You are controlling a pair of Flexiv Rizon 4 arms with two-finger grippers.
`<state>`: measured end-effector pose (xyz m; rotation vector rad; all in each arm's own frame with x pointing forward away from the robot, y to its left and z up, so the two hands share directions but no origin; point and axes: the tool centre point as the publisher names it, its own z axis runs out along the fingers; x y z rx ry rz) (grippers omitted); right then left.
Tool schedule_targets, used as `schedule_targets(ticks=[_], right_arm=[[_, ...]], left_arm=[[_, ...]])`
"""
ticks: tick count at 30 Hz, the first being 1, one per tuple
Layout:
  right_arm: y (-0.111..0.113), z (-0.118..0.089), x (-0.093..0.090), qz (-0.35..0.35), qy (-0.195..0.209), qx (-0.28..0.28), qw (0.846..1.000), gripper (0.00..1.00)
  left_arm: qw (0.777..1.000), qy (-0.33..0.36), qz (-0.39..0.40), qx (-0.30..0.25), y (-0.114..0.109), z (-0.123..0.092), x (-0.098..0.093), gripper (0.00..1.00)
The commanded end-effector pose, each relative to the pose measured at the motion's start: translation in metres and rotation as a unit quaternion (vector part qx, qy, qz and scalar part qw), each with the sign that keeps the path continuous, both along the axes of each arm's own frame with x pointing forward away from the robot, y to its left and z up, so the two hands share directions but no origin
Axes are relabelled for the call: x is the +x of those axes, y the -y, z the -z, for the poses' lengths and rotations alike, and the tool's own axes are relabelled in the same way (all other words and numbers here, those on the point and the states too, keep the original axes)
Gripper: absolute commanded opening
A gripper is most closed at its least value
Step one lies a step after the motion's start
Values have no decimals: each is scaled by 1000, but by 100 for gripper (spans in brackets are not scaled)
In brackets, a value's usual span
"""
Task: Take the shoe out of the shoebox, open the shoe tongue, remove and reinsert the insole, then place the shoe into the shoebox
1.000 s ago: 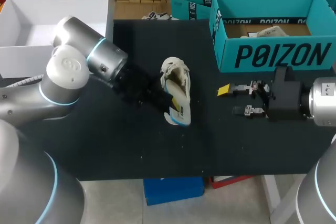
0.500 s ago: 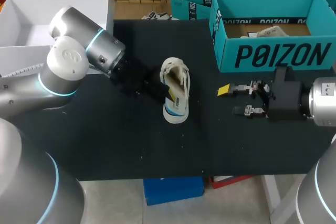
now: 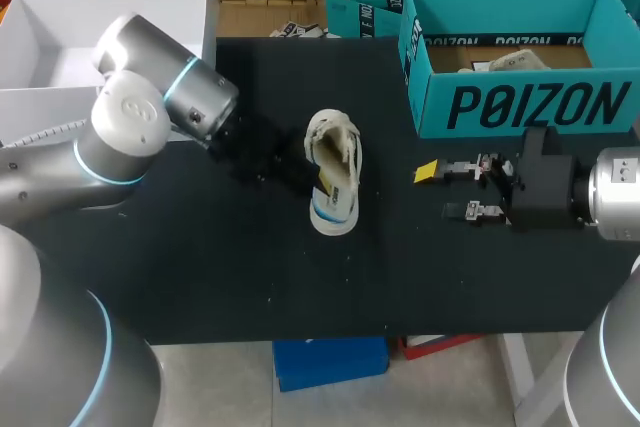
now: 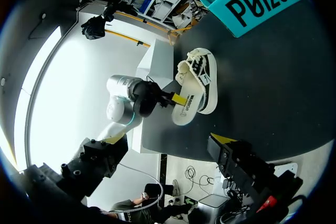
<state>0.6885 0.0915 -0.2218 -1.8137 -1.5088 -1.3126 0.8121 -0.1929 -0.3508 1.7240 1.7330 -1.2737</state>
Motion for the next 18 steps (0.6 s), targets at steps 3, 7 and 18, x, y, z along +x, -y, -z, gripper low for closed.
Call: schedule_targets(ticks=[3,7,18], right_arm=[[0,0,0,0,0,0,1000,100],[0,0,0,0,0,0,1000,100],[0,0,0,0,0,0,1000,100]], left_arm=[[1000,5,-5,12,-1,6,6,0],[1000,9,-9,17,-2,5,11,0],[999,16,-9,26,-1,7,14,0]])
